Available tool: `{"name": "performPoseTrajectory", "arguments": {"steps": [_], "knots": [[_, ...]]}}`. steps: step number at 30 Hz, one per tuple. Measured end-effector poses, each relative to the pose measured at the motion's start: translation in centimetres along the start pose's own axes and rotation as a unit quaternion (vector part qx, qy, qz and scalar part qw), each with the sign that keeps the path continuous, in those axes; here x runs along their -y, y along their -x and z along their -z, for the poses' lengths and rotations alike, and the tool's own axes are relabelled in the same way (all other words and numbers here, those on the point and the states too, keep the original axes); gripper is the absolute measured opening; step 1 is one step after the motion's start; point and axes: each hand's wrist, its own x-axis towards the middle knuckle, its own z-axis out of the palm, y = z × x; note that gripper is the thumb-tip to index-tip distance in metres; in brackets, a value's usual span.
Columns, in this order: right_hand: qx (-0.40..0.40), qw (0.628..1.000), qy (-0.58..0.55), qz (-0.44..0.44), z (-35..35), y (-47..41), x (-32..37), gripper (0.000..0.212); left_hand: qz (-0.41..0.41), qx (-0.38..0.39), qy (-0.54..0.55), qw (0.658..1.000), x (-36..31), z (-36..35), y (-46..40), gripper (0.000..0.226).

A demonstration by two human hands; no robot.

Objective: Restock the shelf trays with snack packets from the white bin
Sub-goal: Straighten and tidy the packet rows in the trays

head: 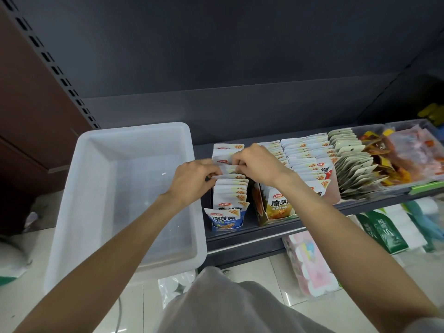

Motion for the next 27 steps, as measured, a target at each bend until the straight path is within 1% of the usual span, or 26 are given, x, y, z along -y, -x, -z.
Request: {"name": "performPoseTrajectory", "arguments": {"steps": [2, 4, 7, 9, 11, 12, 14, 16, 18, 21, 23, 25, 26, 27], "knots": [[-0.044, 0.999, 0.006, 0.003, 0.2, 0.5, 0.0, 0.016, -0.008, -0.045, 0.001, 0.999, 0.0, -0.1, 0.3, 0.008], [-0.079, 0.997, 0.008, 0.006, 0.4, 0.9, 0.1, 0.016, -0.013, -0.072, 0.011, 0.997, 0.1, 0.0, 0.4, 0.01], [-0.095, 0.995, -0.031, -0.002, 0.8, 1.6, 0.1, 0.013, -0.033, -0.063, 0.03, 0.997, 0.1, 0.1, 0.6, 0.008], [-0.124, 0.991, -0.049, -0.016, 0.8, 1.6, 0.1, 0.013, -0.023, -0.044, 0.046, 0.998, 0.2, -0.2, 0.9, 0.011], [-0.154, 0.987, -0.044, -0.027, 0.3, 1.4, 0.1, 0.014, 0.014, -0.025, 0.088, 0.996, 0.3, -0.5, 1.1, 0.012], [-0.155, 0.987, -0.036, -0.031, -0.2, 1.3, 0.2, 0.016, 0.042, -0.018, 0.121, 0.992, 0.2, -0.5, 1.2, 0.013], [-0.131, 0.99, -0.019, -0.043, -1.5, 1.3, 0.5, 0.02, 0.118, -0.003, 0.192, 0.974, -0.3, 0.0, 1.2, 0.016], [-0.121, 0.99, -0.043, -0.056, -2.6, 1.6, 0.6, 0.023, 0.194, 0.013, 0.261, 0.946, -1.3, 0.8, 1.5, 0.019], [-0.151, 0.978, -0.115, -0.081, -3.0, 2.3, 0.7, 0.026, 0.263, 0.012, 0.339, 0.903, -2.7, 1.5, 1.9, 0.023], [-0.198, 0.934, -0.253, -0.156, -3.6, 4.5, 1.9, 0.038, 0.335, 0.006, 0.451, 0.827, -4.9, 1.7, 3.1, 0.03], [-0.178, 0.885, -0.377, -0.207, -4.6, 6.3, 3.3, 0.049, 0.347, 0.003, 0.522, 0.779, -6.3, 1.0, 4.1, 0.033], [-0.143, 0.808, -0.521, -0.235, -5.6, 7.7, 4.6, 0.058, 0.34, -0.004, 0.562, 0.754, -7.6, 0.0, 4.8, 0.03], [-0.135, 0.778, -0.565, -0.24, -6.2, 8.0, 4.9, 0.061, 0.339, -0.017, 0.571, 0.748, -8.0, -0.8, 5.0, 0.034], [-0.137, 0.769, -0.577, -0.237, -6.8, 8.2, 5.0, 0.06, 0.339, -0.035, 0.573, 0.745, -8.5, -1.4, 5.1, 0.04]]}}
